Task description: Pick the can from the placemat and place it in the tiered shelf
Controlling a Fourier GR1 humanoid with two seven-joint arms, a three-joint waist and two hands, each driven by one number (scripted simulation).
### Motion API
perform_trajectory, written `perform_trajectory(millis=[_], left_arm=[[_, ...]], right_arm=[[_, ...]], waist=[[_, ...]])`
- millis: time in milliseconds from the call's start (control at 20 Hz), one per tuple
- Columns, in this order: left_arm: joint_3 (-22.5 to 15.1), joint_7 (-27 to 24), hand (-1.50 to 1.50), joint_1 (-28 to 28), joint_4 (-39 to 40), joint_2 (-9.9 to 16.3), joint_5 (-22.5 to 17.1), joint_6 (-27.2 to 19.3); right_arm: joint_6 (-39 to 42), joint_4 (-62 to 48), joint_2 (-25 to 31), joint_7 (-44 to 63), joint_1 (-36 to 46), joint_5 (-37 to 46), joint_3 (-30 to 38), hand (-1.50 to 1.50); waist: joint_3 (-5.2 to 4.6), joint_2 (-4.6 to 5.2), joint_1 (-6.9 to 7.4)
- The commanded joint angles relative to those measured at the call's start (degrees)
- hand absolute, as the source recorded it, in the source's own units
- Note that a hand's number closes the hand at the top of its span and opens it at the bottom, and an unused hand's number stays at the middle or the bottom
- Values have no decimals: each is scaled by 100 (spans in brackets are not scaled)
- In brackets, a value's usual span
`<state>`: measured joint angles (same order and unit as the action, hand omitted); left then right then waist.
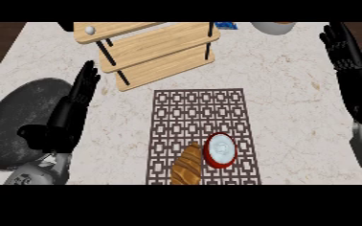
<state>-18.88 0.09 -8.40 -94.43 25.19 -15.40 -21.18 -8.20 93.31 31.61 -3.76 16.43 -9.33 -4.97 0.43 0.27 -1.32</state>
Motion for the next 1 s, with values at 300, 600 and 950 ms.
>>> perform_trajectory(millis=[300,600,950], left_arm=[[-127,328,0,870,755,307,67,155],[-136,316,0,832,1005,474,-169,844],[-203,-3,0,909,1200,269,-46,1046]], right_arm=[[-1538,-624,1011,2167,-2220,1794,369,-150],[-3158,1496,-1324,2221,-3257,1493,-252,-150],[-2819,3593,-835,3316,-4123,2894,-1638,-150]], waist=[[-190,99,-685],[-56,-79,-197],[-63,-49,69]])
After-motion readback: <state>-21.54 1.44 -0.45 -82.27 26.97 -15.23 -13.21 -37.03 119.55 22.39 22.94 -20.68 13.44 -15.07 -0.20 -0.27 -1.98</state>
